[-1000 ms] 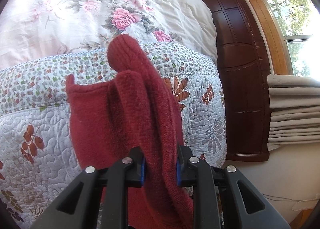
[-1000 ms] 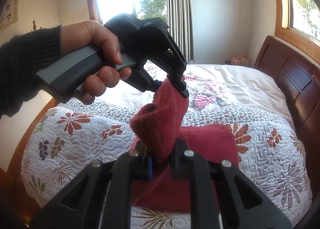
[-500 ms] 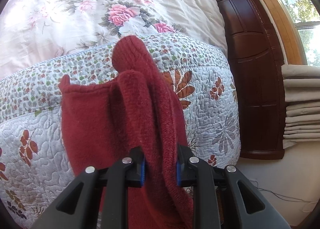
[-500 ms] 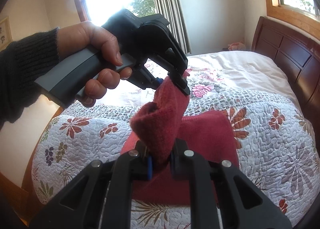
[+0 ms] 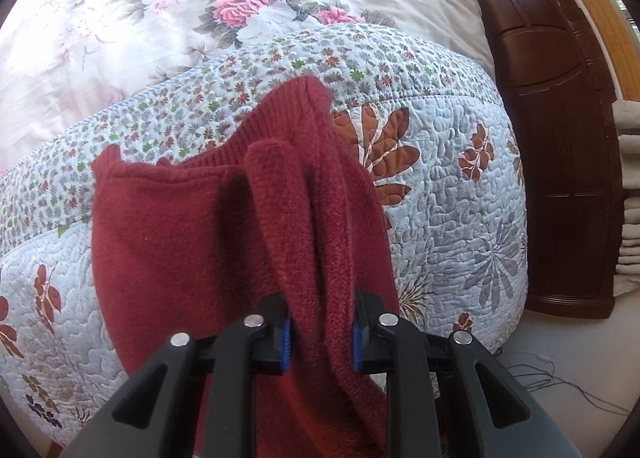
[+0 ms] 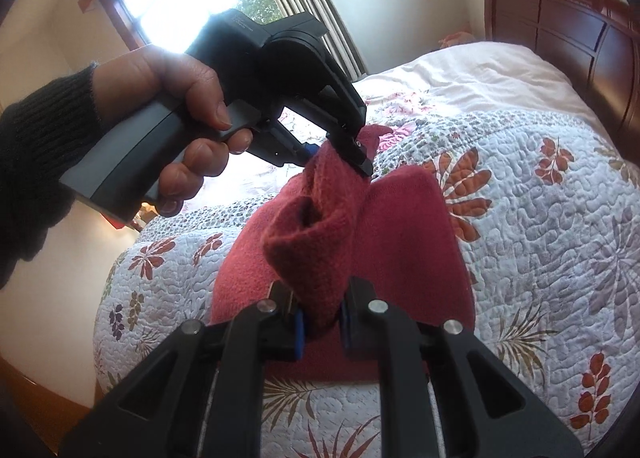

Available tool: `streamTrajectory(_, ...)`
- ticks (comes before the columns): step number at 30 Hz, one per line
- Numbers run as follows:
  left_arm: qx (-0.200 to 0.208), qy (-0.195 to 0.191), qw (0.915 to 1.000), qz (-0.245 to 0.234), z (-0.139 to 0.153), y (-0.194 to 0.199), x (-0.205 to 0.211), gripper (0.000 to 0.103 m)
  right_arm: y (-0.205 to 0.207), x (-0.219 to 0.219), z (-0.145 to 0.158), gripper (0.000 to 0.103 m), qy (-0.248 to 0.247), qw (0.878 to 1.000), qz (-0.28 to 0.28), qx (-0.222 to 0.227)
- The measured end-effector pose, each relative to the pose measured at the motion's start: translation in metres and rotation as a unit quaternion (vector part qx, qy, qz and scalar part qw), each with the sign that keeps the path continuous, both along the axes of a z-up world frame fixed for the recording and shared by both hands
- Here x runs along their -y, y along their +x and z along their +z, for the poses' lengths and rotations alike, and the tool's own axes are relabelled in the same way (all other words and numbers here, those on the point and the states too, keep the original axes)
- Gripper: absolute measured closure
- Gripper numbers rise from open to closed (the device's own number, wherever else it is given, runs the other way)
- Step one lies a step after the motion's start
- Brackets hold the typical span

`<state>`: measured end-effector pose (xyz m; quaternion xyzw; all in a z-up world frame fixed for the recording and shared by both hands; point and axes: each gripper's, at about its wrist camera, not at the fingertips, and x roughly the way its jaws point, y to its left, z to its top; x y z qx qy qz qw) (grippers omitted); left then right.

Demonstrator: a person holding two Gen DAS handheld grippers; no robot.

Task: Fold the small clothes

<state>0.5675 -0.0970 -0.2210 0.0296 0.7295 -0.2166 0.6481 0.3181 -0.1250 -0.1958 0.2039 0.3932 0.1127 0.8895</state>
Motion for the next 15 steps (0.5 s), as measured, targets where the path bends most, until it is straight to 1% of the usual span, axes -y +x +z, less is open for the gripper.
streamTrajectory(2,0.002,0.006,1.0,0.003,-0.003,0.0,0.005,0.079,0.0,0.006,-0.007,0.091,0.015,1.0,-0.002,-0.005)
streamTrajectory(4,0.003,-0.004,0.9999,0.009,-0.005,-0.001,0.009,0.072,0.0,0.011,-0.014,0.091,0.02,1.0,-0.003,-0.008)
streamTrajectory(5,0.002,-0.013,0.9999,0.008,-0.006,-0.001,0.012,0.066,-0.001,0.014,-0.017,0.091,0.022,1.0,-0.004,-0.009)
streamTrajectory(6,0.002,-0.021,0.9998,0.004,-0.007,-0.002,0.016,0.062,-0.001,0.017,-0.022,0.091,0.027,1.0,-0.005,-0.012)
streamTrajectory(7,0.001,-0.026,0.9997,0.002,-0.009,-0.004,0.019,0.06,-0.001,0.021,-0.028,0.091,0.038,0.999,-0.005,-0.018)
streamTrajectory(9,0.003,-0.041,0.9992,0.004,-0.01,-0.006,0.023,0.052,-0.001,0.033,-0.045,0.091,0.081,0.996,-0.009,-0.039)
streamTrajectory(12,0.015,-0.072,0.997,0.022,0.0,-0.009,0.015,0.049,-0.001,0.051,-0.075,0.089,0.164,0.983,-0.007,-0.08)
streamTrajectory(14,0.029,-0.096,0.9944,0.035,0.012,-0.012,0.0,0.047,-0.002,0.059,-0.091,0.086,0.202,0.974,0.004,-0.099)
streamTrajectory(15,0.036,-0.107,0.9927,0.043,0.018,-0.014,-0.01,0.045,-0.002,0.062,-0.097,0.081,0.22,0.97,0.011,-0.107)
